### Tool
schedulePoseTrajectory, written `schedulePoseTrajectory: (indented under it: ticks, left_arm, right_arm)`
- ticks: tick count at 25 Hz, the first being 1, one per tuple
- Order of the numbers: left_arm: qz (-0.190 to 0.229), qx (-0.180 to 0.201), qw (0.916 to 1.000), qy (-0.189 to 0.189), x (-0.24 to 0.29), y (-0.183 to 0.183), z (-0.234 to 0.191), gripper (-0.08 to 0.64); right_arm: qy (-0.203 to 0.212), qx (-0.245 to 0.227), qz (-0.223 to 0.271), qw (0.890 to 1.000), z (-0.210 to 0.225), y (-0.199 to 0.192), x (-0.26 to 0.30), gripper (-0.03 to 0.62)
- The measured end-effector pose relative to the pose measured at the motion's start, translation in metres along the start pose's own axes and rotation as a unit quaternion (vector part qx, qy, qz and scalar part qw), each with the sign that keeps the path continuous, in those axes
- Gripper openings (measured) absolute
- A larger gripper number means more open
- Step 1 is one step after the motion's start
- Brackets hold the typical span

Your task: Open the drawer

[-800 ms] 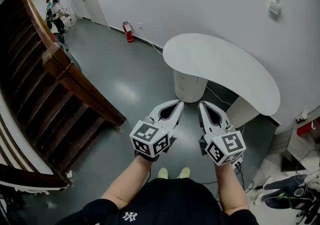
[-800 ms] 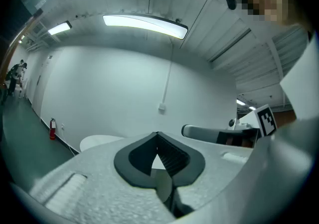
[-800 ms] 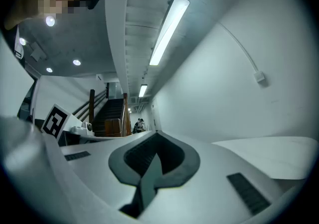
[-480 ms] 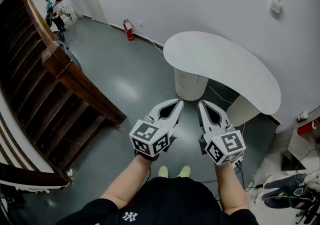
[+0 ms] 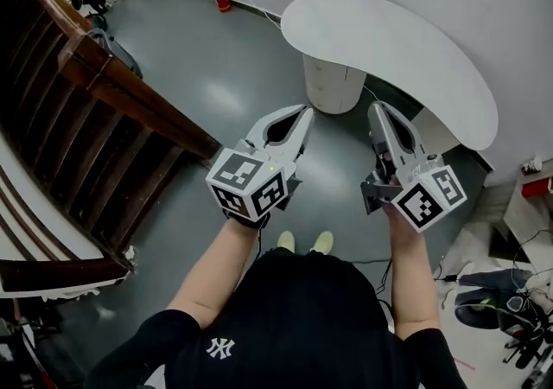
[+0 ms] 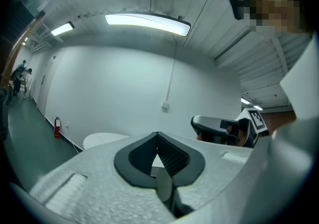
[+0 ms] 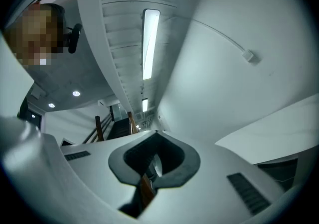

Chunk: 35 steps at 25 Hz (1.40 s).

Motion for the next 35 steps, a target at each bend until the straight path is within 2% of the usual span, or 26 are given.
schedulePoseTrajectory:
  ticks: [7,10,18,24,29,35]
  left_arm:
    - [-0.001,0.001,0.9997,0.025,0.011,-0.009,0.008,0.009]
    - [-0.006,-0.002,0.9995,0.031,0.017,-0.013,0.002,0.009]
    - [-0.013,-0.02,0.9988,0.042,0.046,-0.029,-0.02,0.008]
    - [-0.016,-0.035,0.9983,0.043,0.088,-0.042,-0.066,0.009]
    - [-0.008,-0.056,0.9966,0.06,0.127,-0.059,-0.132,0.009]
    - [-0.037,-0.069,0.9959,0.047,0.176,-0.086,-0.198,0.009]
  right_arm:
    - [-0.003,-0.039,0.027,0.999,0.025,0.011,-0.009,0.015]
    - [0.0,-0.046,0.017,0.999,0.029,0.006,-0.005,0.015]
    - [-0.036,-0.046,-0.008,0.998,0.054,-0.012,0.01,0.015]
    - [-0.043,-0.049,-0.03,0.997,0.086,-0.026,0.056,0.015]
    - [-0.05,-0.049,-0.053,0.996,0.119,-0.044,0.114,0.015]
    - [-0.065,-0.055,-0.09,0.992,0.155,-0.072,0.186,0.015]
Point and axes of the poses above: the fingertips, and each gripper's own axes: x forward along the fingers, z to its right, y out of its top, the point moved 7 cm from there along -x, backward along the fingers, and after that the axes turned 3 degrees about y, right-handed, at the moved point
